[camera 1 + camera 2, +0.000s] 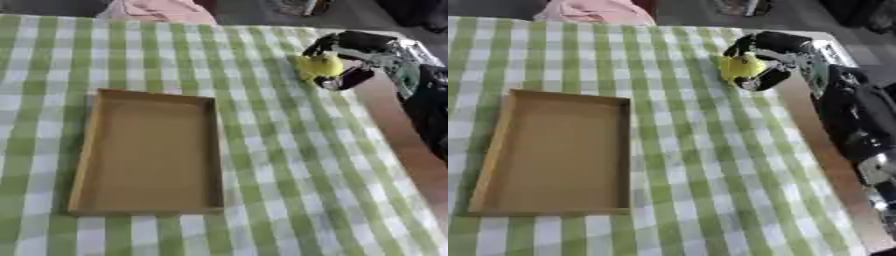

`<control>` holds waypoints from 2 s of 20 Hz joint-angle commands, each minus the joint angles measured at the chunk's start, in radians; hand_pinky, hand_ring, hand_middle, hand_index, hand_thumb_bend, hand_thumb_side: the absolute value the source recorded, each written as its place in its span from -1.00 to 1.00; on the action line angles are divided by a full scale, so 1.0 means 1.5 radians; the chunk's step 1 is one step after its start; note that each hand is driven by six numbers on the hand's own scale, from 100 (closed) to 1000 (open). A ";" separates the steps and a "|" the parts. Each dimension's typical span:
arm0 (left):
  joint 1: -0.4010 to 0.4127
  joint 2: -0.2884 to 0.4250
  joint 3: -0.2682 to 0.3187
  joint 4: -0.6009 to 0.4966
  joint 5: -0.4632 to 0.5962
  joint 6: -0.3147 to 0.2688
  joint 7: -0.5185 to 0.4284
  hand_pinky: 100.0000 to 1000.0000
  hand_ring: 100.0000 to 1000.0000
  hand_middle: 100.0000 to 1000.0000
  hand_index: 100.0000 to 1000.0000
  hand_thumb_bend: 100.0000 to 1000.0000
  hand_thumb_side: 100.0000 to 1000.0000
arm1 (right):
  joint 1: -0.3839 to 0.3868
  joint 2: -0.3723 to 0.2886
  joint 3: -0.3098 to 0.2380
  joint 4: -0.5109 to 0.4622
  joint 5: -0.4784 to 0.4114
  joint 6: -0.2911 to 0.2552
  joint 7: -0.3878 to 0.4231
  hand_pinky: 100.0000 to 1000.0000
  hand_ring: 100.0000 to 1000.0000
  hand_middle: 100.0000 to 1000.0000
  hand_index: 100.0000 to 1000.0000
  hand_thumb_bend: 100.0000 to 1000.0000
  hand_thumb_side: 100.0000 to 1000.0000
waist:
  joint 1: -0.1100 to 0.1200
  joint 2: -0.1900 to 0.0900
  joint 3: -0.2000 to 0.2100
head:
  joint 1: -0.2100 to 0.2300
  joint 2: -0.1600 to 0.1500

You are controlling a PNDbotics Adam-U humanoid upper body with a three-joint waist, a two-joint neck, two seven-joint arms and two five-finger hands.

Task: Pick up objects on the table and place them in the box.

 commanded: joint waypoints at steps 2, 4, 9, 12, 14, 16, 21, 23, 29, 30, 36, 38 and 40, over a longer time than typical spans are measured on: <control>-0.009 0.016 0.004 -0.012 0.000 0.000 -0.002 -0.04 0.27 0.32 0.08 -1.00 0.42 | -0.001 -0.033 -0.007 -0.006 0.002 0.002 0.000 0.57 0.57 0.57 0.86 -0.49 -0.49 | 0.002 -0.012 0.000 | -0.006 -0.007; -0.010 0.016 0.004 -0.012 0.000 0.000 -0.002 -0.04 0.27 0.32 0.08 -1.00 0.42 | -0.001 -0.036 -0.010 -0.010 0.008 0.009 -0.009 0.57 0.57 0.56 0.88 -0.43 -0.48 | 0.002 -0.012 0.001 | -0.008 -0.007; -0.011 0.015 0.003 -0.012 0.000 0.001 -0.005 -0.05 0.27 0.32 0.07 -1.00 0.43 | 0.002 -0.037 -0.012 -0.014 0.037 0.025 -0.045 0.48 0.48 0.49 0.84 -0.44 -0.52 | 0.001 -0.010 0.003 | -0.015 -0.012; -0.011 0.014 0.002 -0.012 0.000 0.001 -0.007 -0.05 0.27 0.32 0.07 -1.00 0.43 | 0.004 -0.036 -0.011 -0.011 0.047 0.031 -0.062 0.34 0.33 0.30 0.70 -0.49 -0.57 | 0.001 -0.009 0.004 | -0.018 -0.012; -0.012 0.014 0.001 -0.012 0.000 0.000 -0.008 -0.04 0.27 0.32 0.07 -1.00 0.43 | 0.006 -0.036 -0.009 -0.008 0.051 0.030 -0.066 0.30 0.29 0.25 0.67 -0.54 -0.56 | 0.000 -0.009 0.004 | -0.018 -0.012; -0.013 0.013 0.001 -0.012 0.000 0.000 -0.008 -0.04 0.27 0.32 0.07 -1.00 0.43 | 0.008 -0.034 -0.007 -0.006 0.054 0.028 -0.067 0.24 0.22 0.17 0.61 -0.54 -0.58 | 0.000 -0.008 0.005 | -0.018 -0.011; -0.014 0.013 0.001 -0.012 0.000 0.001 -0.006 -0.04 0.27 0.32 0.07 -1.00 0.43 | 0.012 -0.033 -0.008 -0.007 0.059 0.027 -0.082 0.12 0.10 0.04 0.48 -0.67 -0.95 | -0.002 -0.009 0.006 | -0.016 -0.009; -0.014 0.013 0.001 -0.012 0.000 0.001 -0.005 -0.04 0.27 0.32 0.07 -1.00 0.42 | 0.013 -0.032 -0.008 -0.008 0.056 0.027 -0.092 0.06 0.04 0.00 0.43 -0.82 -1.00 | -0.002 -0.010 0.006 | -0.016 -0.008; -0.014 0.012 0.000 -0.012 -0.001 0.003 -0.003 -0.05 0.27 0.32 0.07 -1.00 0.42 | 0.021 -0.030 -0.005 -0.007 0.035 0.026 -0.107 -0.04 -0.04 -0.06 0.36 -1.00 -1.00 | -0.004 -0.014 0.005 | -0.018 -0.005; -0.014 0.011 0.000 -0.012 -0.002 0.004 -0.002 -0.05 0.27 0.32 0.07 -1.00 0.42 | 0.021 -0.030 -0.005 -0.006 0.031 0.026 -0.106 -0.04 -0.03 -0.06 0.37 -1.00 -1.00 | -0.004 -0.015 0.005 | -0.018 -0.004; -0.014 0.010 -0.004 -0.012 -0.003 0.004 0.002 -0.04 0.28 0.32 0.08 -1.00 0.41 | 0.013 -0.029 0.001 -0.013 0.018 0.019 -0.097 -0.04 -0.03 -0.05 0.37 -1.00 -1.00 | -0.004 -0.023 -0.001 | -0.019 0.004; -0.013 0.009 -0.005 -0.012 -0.004 0.005 0.003 -0.04 0.28 0.32 0.08 -1.00 0.40 | 0.011 -0.028 0.004 -0.019 0.016 0.016 -0.097 -0.04 -0.03 -0.05 0.36 -1.00 -1.00 | -0.004 -0.026 -0.003 | -0.020 0.007; -0.012 0.008 -0.006 -0.012 -0.004 0.006 0.004 -0.04 0.28 0.32 0.08 -1.00 0.40 | 0.008 -0.027 0.008 -0.030 0.016 0.012 -0.098 -0.05 -0.04 -0.06 0.35 -1.00 -1.00 | -0.004 -0.029 -0.004 | -0.019 0.011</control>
